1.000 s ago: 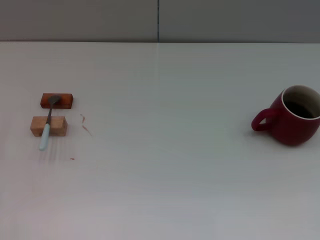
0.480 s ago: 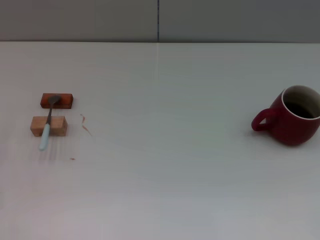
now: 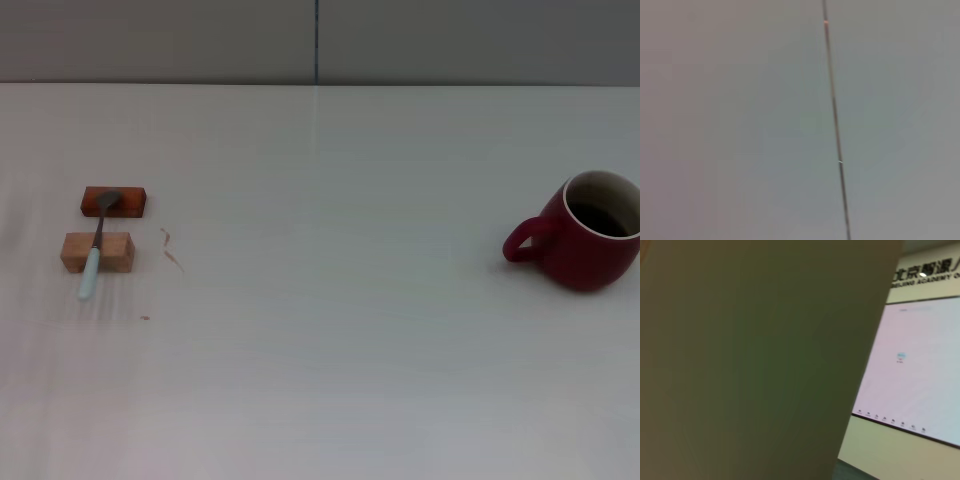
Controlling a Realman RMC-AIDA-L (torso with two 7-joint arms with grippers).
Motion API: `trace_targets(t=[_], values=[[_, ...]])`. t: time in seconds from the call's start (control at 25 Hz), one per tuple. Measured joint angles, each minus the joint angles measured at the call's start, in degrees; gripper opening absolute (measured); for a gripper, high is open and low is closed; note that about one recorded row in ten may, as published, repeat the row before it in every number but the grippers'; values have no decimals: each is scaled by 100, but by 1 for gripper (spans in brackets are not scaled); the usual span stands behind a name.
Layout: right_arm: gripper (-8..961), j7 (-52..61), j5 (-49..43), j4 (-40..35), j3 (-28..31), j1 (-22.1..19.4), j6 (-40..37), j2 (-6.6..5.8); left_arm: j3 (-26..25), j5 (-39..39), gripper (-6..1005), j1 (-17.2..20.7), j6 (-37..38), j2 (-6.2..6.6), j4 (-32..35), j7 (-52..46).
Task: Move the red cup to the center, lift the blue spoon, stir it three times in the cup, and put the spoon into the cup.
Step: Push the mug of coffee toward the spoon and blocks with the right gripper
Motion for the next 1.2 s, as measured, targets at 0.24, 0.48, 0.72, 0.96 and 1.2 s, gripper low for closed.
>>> trace_targets(t=[0.24,0.48,0.72,0.96,1.2], values=[[40,-1044,0,-22,-689,-6,133,-18,203,-4,843,73,-111,6,72,-11],[36,-1689,1,-9,-1062,13,510,-24,203,-5,843,73,-119,-2,132,-37],[36,-2448,1,50,-1411,17,735,3,203,-5,843,29,-117,-11,143,-50],[36,-3284,1,144,-1665,-13,791,30,203,-4,843,4,-120,-16,175,-43],[37,-3820,1,237,-1893,-62,760,42,202,-4,843,2,-113,-18,211,-51]])
